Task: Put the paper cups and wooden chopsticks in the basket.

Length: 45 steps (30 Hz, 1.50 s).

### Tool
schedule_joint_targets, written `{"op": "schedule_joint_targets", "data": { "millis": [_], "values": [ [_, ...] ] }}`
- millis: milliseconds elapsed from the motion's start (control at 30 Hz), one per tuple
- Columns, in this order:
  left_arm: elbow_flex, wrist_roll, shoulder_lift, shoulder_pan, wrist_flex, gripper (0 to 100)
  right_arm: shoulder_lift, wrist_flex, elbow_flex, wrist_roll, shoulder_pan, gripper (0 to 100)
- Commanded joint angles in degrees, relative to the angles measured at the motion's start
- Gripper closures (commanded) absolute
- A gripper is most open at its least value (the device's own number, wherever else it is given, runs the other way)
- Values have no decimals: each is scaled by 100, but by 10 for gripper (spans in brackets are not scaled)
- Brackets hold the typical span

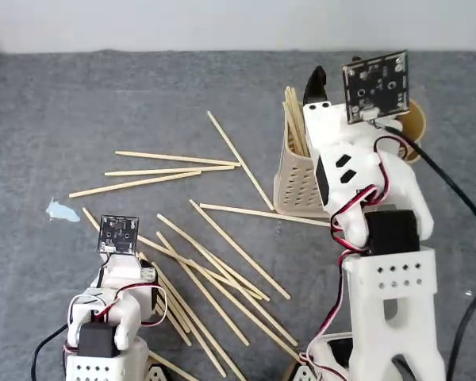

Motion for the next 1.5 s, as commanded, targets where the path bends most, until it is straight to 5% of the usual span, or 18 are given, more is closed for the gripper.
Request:
{"op": "schedule_joint_targets", "data": {
  "millis": [0,300,500,733,1100,1467],
  "values": [
    [-48,62,-97,9,18,986,-180,725,-774,-62,-374,824],
    [-48,62,-97,9,18,986,189,2765,-686,-62,-2035,862],
    [-48,62,-97,9,18,986,1411,3354,-448,-202,-2448,861],
    [-48,62,-97,9,18,986,2703,3433,-431,-659,-2765,853],
    [-48,62,-97,9,18,986,4075,3705,-448,-1187,-3345,644],
    [-48,62,-97,9,18,986,5191,2879,-466,-1213,-3600,640]
  ]
}}
